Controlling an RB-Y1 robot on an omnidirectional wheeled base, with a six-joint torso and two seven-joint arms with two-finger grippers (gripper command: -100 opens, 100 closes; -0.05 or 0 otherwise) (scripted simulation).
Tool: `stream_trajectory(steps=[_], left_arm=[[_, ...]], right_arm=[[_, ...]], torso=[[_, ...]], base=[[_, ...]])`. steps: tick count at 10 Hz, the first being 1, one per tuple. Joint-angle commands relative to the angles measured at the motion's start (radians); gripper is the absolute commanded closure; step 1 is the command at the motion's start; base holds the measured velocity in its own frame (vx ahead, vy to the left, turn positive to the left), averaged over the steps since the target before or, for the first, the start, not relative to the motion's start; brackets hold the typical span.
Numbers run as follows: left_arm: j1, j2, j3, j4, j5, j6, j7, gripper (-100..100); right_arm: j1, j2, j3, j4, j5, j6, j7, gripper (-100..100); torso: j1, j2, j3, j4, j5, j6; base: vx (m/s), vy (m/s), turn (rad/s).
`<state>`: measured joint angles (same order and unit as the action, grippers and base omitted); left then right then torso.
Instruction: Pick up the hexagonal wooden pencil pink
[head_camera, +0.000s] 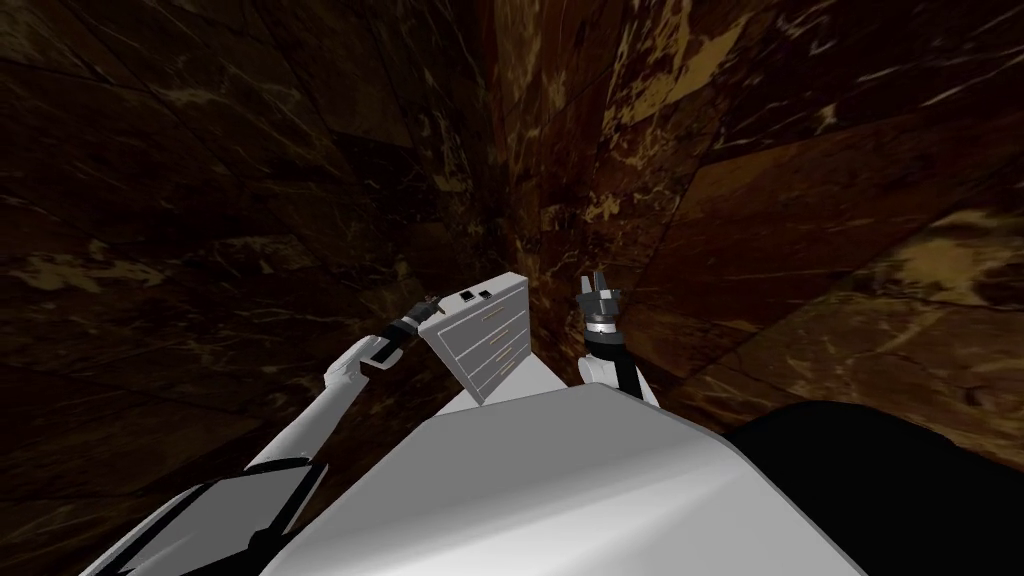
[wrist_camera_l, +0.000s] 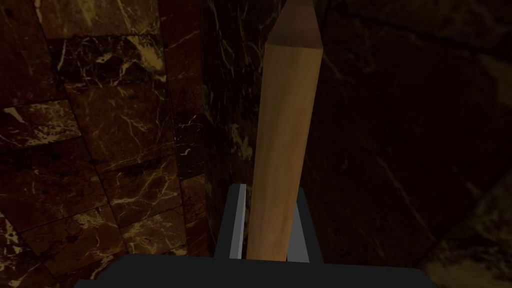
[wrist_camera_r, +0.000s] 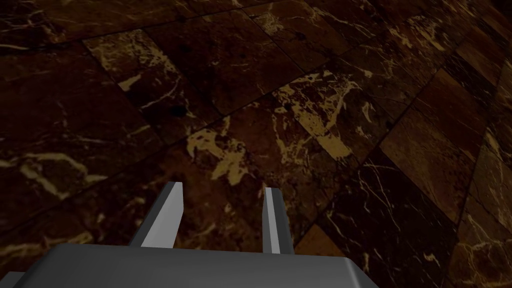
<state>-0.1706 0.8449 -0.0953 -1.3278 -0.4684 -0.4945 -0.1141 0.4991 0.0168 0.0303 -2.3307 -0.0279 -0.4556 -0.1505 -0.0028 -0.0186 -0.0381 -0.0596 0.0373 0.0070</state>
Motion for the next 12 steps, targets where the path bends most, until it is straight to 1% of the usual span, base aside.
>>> stream_trajectory(steps=[1, 3, 4, 5, 6, 7, 8, 9, 10, 11, 12], left_arm=[[0.050, 0.007, 0.047, -0.050, -0.015, 0.010, 0.020, 100], [0.113, 0.007, 0.047, -0.120, -0.015, 0.010, 0.020, 100], [0.136, 0.007, 0.047, -0.155, -0.015, 0.010, 0.020, 100], [0.170, 0.020, 0.097, -0.184, -0.050, 0.028, 0.053, 100], [0.189, 0.020, 0.118, -0.201, -0.050, 0.028, 0.053, 100], [0.230, 0.020, 0.122, -0.243, -0.050, 0.028, 0.053, 100], [0.261, 0.020, 0.122, -0.275, -0.050, 0.028, 0.053, 100], [0.280, 0.020, 0.122, -0.308, -0.050, 0.028, 0.053, 100], [0.280, 0.020, 0.122, -0.322, -0.050, 0.028, 0.053, 100], [0.330, 0.033, 0.171, -0.365, -0.085, 0.047, 0.087, 100], [0.352, 0.033, 0.193, -0.390, -0.085, 0.047, 0.087, 100]], right_arm=[[0.000, 0.000, 0.000, 0.000, 0.000, 0.000, 0.000, 0], [0.000, 0.000, 0.000, 0.000, 0.000, 0.000, 0.000, 0], [0.000, 0.000, 0.000, 0.000, 0.000, 0.000, 0.000, 0], [0.000, 0.000, 0.000, 0.000, 0.000, 0.000, 0.000, 0], [0.000, 0.000, 0.000, 0.000, 0.000, 0.000, 0.000, 0], [0.000, 0.000, 0.000, 0.000, 0.000, 0.000, 0.000, 0], [0.000, 0.000, 0.000, 0.000, 0.000, 0.000, 0.000, 0], [0.000, 0.000, 0.000, 0.000, 0.000, 0.000, 0.000, 0], [0.000, 0.000, 0.000, 0.000, 0.000, 0.000, 0.000, 0], [0.000, 0.000, 0.000, 0.000, 0.000, 0.000, 0.000, 0], [0.000, 0.000, 0.000, 0.000, 0.000, 0.000, 0.000, 0]], torso=[[0.000, 0.000, 0.000, 0.000, 0.000, 0.000], [0.002, -0.002, -0.002, -0.002, 0.001, 0.002], [0.003, 0.001, -0.001, -0.002, 0.002, 0.002], [0.003, 0.003, 0.001, -0.001, 0.002, 0.002], [0.003, -0.002, -0.001, -0.001, 0.001, 0.000], [0.002, -0.003, -0.003, -0.002, 0.001, 0.001], [0.003, -0.002, -0.003, -0.002, 0.002, 0.002], [0.003, 0.000, -0.001, -0.002, 0.002, 0.002], [0.003, 0.002, 0.000, -0.001, 0.002, 0.002], [0.003, 0.003, 0.001, -0.001, 0.002, 0.003], [0.003, -0.002, -0.001, -0.001, 0.002, 0.000]], base=[[0.141, -0.035, 0.106], [0.052, 0.006, -0.009], [-0.005, 0.009, -0.006], [0.103, -0.016, 0.129], [0.134, -0.035, 0.093], [0.077, -0.007, 0.009], [0.029, 0.009, -0.024], [0.000, 0.007, -0.008], [-0.010, 0.002, 0.004], [0.115, -0.013, 0.145], [0.150, -0.019, 0.089]])
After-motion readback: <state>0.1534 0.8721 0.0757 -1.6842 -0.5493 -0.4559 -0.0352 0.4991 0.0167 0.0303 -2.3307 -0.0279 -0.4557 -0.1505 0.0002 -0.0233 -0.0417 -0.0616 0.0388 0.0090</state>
